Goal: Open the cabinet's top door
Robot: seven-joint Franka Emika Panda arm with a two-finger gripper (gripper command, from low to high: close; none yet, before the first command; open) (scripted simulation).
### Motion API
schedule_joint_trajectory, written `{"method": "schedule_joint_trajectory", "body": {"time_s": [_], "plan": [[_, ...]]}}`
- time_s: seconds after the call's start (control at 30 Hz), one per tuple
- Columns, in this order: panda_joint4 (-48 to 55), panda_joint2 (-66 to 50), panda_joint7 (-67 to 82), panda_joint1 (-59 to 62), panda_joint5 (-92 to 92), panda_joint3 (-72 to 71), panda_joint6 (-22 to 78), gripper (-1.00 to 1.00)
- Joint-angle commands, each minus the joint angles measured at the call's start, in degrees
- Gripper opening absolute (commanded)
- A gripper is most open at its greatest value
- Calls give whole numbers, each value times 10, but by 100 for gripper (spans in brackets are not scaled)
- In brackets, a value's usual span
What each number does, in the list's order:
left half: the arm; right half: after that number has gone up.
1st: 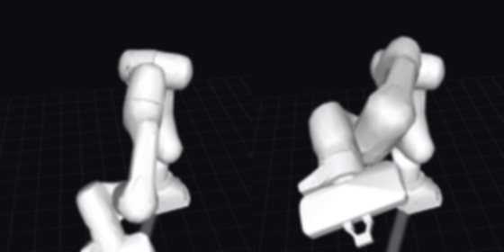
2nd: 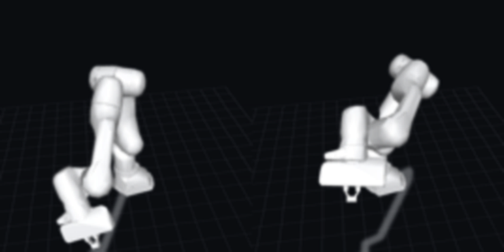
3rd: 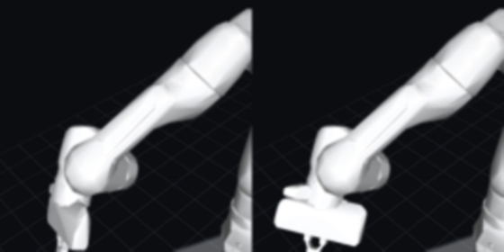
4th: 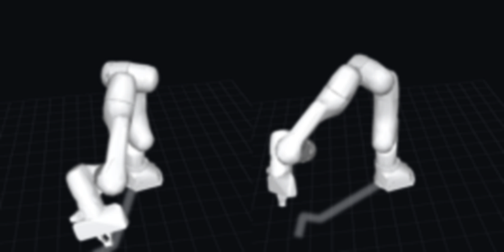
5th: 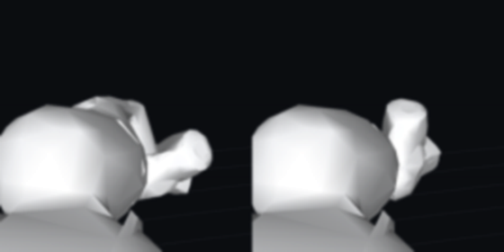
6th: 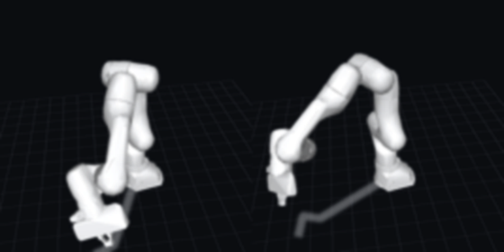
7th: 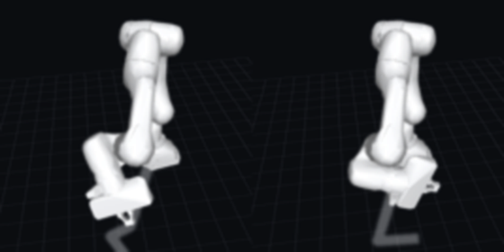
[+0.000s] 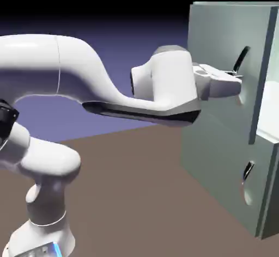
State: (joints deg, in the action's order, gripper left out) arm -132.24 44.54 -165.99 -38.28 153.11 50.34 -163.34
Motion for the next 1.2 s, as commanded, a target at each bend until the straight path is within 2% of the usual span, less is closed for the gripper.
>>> {"method": "schedule_joint_trajectory", "body": {"time_s": [0.0,0.23,0.6,0.87,1.17], "plan": [[-13,1,0,21,-10,-18,6,-100],[-100,26,20,166,-100,-148,42,-100],[-256,162,152,336,-367,-359,131,-100],[-324,262,246,362,-566,-487,220,-100],[-344,329,313,326,-787,-661,380,-100]]}}
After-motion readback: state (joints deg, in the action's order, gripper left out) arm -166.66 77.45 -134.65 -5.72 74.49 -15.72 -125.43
